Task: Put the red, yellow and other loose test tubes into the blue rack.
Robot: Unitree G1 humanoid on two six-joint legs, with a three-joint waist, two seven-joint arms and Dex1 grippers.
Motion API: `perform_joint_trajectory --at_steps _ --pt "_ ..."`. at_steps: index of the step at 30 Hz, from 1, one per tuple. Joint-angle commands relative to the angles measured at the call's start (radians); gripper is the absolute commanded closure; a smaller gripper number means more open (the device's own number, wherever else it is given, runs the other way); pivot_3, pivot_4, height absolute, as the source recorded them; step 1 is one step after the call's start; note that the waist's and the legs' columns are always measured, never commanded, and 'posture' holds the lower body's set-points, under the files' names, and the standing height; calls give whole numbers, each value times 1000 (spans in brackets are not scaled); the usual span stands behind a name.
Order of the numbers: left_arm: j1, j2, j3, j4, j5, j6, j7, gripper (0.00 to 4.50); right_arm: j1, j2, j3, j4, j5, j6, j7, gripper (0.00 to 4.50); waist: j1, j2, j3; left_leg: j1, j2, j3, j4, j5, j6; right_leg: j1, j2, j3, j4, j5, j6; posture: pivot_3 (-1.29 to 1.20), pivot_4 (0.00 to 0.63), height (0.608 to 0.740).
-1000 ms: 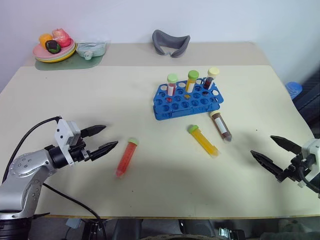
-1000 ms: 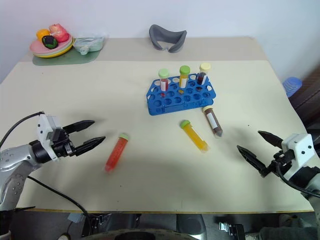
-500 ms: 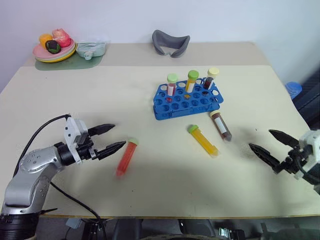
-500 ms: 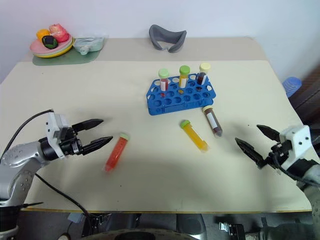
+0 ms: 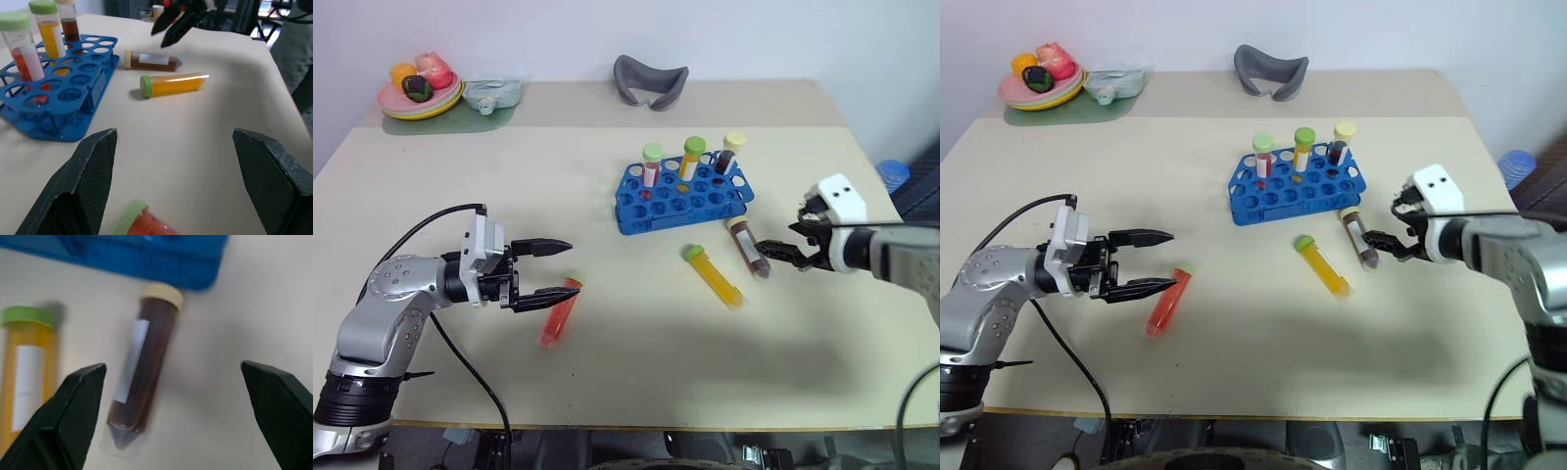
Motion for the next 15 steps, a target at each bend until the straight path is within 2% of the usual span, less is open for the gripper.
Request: perform_joint_trajectory --at_steps 1,7,15 --pt "-10 -5 1 6 12 -29 -11 708 -115 31 23 62 -21 157 -43 0 0 0 0 0 0 0 0 0 0 0 0 0 0 0 0 0 150 740" --pt "-2 -17 -8 21 20 -45 -18 708 -247 90 63 142 -24 300 -47 0 1 0 0 -1 0 0 -1 0 1 -2 0 0 0 0 0 0 150 740" --pt "16 -35 -13 14 19 -45 -13 708 -335 155 102 231 -17 307 -75 0 -1 0 0 -2 0 0 -1 0 1 -2 0 -1 0 0 0 0 150 740"
